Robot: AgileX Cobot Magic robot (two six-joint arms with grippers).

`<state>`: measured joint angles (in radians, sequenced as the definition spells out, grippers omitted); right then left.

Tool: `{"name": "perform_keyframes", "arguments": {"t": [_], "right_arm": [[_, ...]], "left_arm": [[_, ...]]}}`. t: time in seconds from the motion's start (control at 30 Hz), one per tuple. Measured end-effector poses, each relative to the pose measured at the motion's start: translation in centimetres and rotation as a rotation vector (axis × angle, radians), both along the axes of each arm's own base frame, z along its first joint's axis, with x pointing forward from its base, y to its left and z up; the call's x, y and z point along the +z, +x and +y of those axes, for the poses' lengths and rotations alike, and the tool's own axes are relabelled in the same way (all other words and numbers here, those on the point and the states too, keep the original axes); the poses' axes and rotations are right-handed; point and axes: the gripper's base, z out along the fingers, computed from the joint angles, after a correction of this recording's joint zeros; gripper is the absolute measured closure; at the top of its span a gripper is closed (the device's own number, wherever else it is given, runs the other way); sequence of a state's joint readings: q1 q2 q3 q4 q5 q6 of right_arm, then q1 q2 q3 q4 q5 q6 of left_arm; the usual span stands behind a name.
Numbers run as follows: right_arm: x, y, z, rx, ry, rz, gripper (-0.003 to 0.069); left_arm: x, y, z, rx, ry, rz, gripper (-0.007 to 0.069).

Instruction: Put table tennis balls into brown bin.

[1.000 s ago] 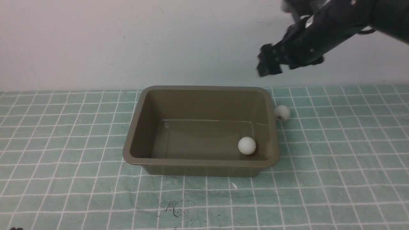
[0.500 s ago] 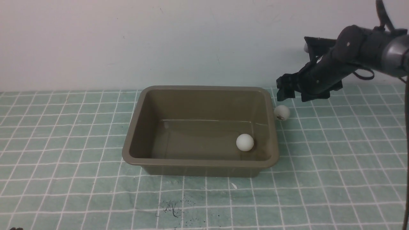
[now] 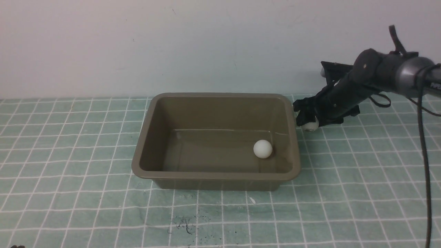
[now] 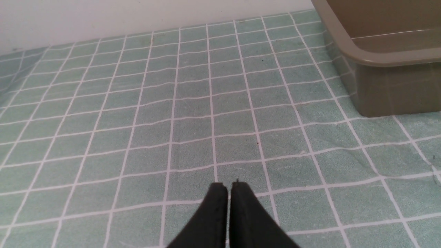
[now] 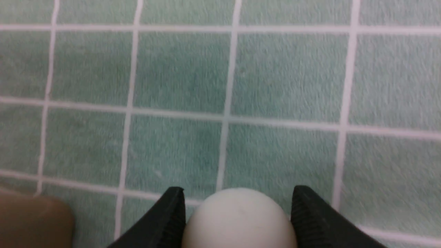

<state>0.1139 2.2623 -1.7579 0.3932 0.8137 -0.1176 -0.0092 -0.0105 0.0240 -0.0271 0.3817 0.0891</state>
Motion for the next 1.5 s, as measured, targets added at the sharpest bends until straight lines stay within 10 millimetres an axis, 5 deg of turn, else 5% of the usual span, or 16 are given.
{"name": "perform_keyframes", "arguments": {"t": [0.1,0.17,0.3,0.43,0.5,0.63,0.73,0.83,0.93,1.03,1.2,1.23,1.3,1.4,1.5], "right_arm": [[3.1,-0.4,-0.7,0.001,0.024,0.001,0.03],[8.8,-1.8,-0.7,0.014,0.074,-0.039,0.03],[15.0,-4.5,2.5,0.17,0.082,-0.166,0.03],[15.2,-5.8,6.8,0.297,0.082,-0.181,0.0275],[14.9,-6.4,8.4,0.341,0.075,-0.17,0.0196],[15.7,-7.3,9.0,0.382,0.038,-0.146,0.0091],[18.6,-8.9,7.7,0.389,-0.06,-0.156,0.0152],[24.6,-12.6,5.3,0.316,-0.148,-0.261,0.0407],[30.5,-18.6,2.4,0.215,-0.181,-0.414,0.0618],[32.7,-24.9,-0.2,0.138,-0.186,-0.499,0.0661],[31.7,-35.9,-4.2,0.004,-0.088,-0.795,0.0673],[31.3,-35.6,-4.2,0.004,-0.089,-0.792,0.0673],[28.8,-40.9,-5.9,-0.036,-0.021,-1.042,0.0673],[24.5,-45.8,-7.4,-0.076,0.087,-1.352,0.0673],[21.2,-47.5,-7.9,-0.109,0.169,-1.417,0.0673]], "left_arm": [[0.0,0.0,0.0,0.0,0.0,0.0,0.0629],[0.0,0.0,0.0,0.0,0.0,0.0,0.0629],[0.0,0.0,0.0,0.0,0.0,0.0,0.0629],[0.0,0.0,0.0,0.0,0.0,0.0,0.0629],[0.0,0.0,0.0,0.0,0.0,0.0,0.0629],[0.0,0.0,0.0,0.0,0.0,0.0,0.0629],[0.0,0.0,0.0,0.0,0.0,0.0,0.0629],[0.0,0.0,0.0,0.0,0.0,0.0,0.0629],[0.0,0.0,0.0,0.0,0.0,0.0,0.0629],[0.0,0.0,0.0,0.0,0.0,0.0,0.0629],[0.0,0.0,0.0,0.0,0.0,0.0,0.0629],[0.0,0.0,0.0,0.0,0.0,0.0,0.0629],[0.0,0.0,0.0,0.0,0.0,0.0,0.0629],[0.0,0.0,0.0,0.0,0.0,0.0,0.0629],[0.0,0.0,0.0,0.0,0.0,0.0,0.0629]]}}
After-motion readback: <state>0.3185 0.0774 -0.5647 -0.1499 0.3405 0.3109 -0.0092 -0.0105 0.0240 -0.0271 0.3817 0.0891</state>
